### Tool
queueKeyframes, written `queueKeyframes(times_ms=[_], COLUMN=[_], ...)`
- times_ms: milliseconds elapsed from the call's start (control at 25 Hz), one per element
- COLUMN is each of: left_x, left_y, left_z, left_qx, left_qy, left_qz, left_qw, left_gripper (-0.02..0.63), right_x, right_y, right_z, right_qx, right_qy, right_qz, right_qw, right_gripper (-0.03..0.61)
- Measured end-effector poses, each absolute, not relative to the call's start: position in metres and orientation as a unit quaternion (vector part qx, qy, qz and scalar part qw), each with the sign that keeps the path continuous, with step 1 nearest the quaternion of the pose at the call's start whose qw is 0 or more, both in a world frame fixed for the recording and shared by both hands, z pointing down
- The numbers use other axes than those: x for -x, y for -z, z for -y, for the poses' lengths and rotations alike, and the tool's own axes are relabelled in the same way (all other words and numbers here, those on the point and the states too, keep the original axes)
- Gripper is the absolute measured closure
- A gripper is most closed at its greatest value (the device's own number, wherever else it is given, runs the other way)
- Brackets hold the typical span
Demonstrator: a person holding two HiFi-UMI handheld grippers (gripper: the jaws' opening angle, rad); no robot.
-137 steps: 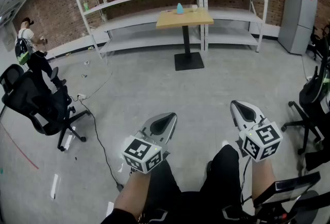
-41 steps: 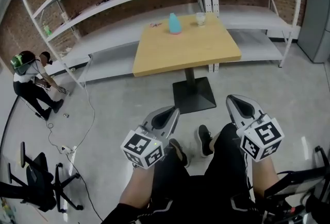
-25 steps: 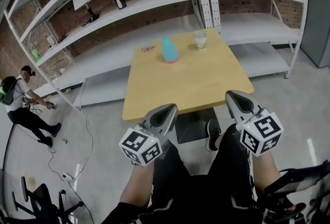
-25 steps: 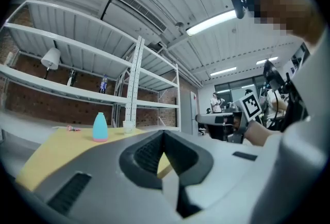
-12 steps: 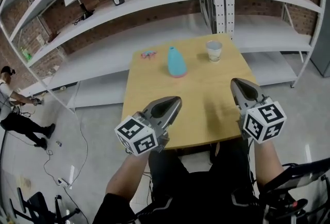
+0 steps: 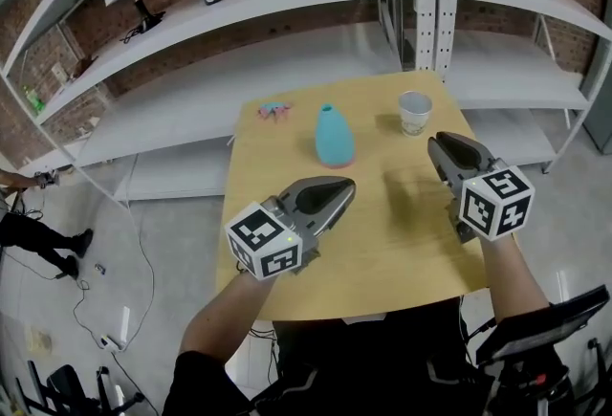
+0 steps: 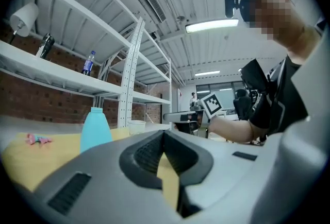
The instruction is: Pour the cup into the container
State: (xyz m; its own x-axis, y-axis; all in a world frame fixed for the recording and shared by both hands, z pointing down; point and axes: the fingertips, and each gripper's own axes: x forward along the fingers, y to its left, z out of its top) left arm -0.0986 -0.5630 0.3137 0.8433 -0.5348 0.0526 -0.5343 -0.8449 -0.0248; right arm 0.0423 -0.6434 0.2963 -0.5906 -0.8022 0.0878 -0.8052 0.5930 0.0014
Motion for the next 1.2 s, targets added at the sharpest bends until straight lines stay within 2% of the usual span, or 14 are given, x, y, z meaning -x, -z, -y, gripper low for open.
queueKeyframes(times_ms=[200,320,400,640,1200], left_x=[0.097,0.098,0.097,0.100,0.096], left_y=[-0.330,-0.334,-0.334,-0.336,-0.351], left_z=[0.578,0.585,0.588,0.591,0.588], left_qx=[0.970,0.971,0.970,0.969,0.972], left_qy=[0.040,0.031,0.028,0.037,0.070], left_qz=[-0.238,-0.238,-0.239,-0.244,-0.224], left_qw=[-0.006,-0.017,-0.015,-0.003,-0.010], left_gripper=[0.612,0.612,0.612,0.612,0.612], right_x=[-0.056,-0.058,-0.057,-0.050,-0.031], right_y=[-0.320,-0.325,-0.330,-0.347,-0.361], right_z=[0.684,0.705,0.717,0.747,0.774], right_qx=[-0.453,-0.443,-0.435,-0.423,-0.405], right_qy=[-0.029,-0.032,-0.035,-0.053,-0.074], right_qz=[0.887,0.890,0.894,0.897,0.901], right_qw=[0.088,0.099,0.103,0.121,0.134], right_gripper=[0.488,0.400,0.365,0.301,0.288])
